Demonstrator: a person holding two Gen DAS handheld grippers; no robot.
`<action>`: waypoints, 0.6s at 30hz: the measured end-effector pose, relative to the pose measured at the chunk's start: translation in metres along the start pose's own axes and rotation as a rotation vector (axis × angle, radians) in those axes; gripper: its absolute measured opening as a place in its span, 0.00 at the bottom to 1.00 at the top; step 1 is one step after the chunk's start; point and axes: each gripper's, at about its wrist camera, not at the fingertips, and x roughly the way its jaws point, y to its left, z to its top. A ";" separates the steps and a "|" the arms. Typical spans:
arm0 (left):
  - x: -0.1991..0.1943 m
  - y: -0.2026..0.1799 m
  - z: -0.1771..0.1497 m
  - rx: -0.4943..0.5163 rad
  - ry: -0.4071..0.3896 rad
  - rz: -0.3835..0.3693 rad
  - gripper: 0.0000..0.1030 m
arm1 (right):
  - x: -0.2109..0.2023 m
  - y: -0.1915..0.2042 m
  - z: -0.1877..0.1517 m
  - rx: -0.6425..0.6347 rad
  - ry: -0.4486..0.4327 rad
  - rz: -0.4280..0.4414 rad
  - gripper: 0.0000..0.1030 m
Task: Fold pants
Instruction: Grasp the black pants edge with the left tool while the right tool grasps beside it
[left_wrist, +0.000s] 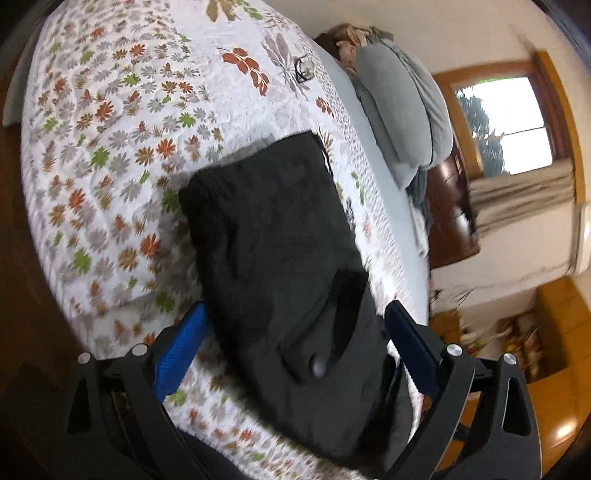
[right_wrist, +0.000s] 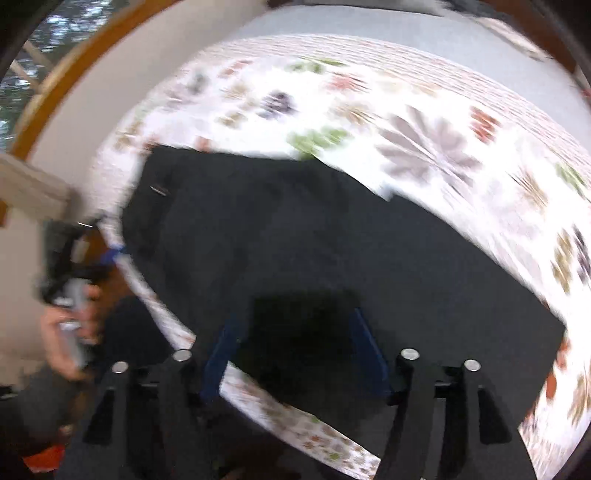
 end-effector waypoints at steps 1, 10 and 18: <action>0.002 0.001 0.003 -0.007 -0.002 0.000 0.93 | -0.004 0.009 0.021 -0.024 0.020 0.063 0.72; 0.024 0.035 0.017 -0.217 0.046 -0.064 0.92 | 0.050 0.133 0.163 -0.352 0.277 0.261 0.91; 0.041 0.027 0.025 -0.203 0.074 -0.103 0.76 | 0.175 0.211 0.237 -0.515 0.496 0.240 0.92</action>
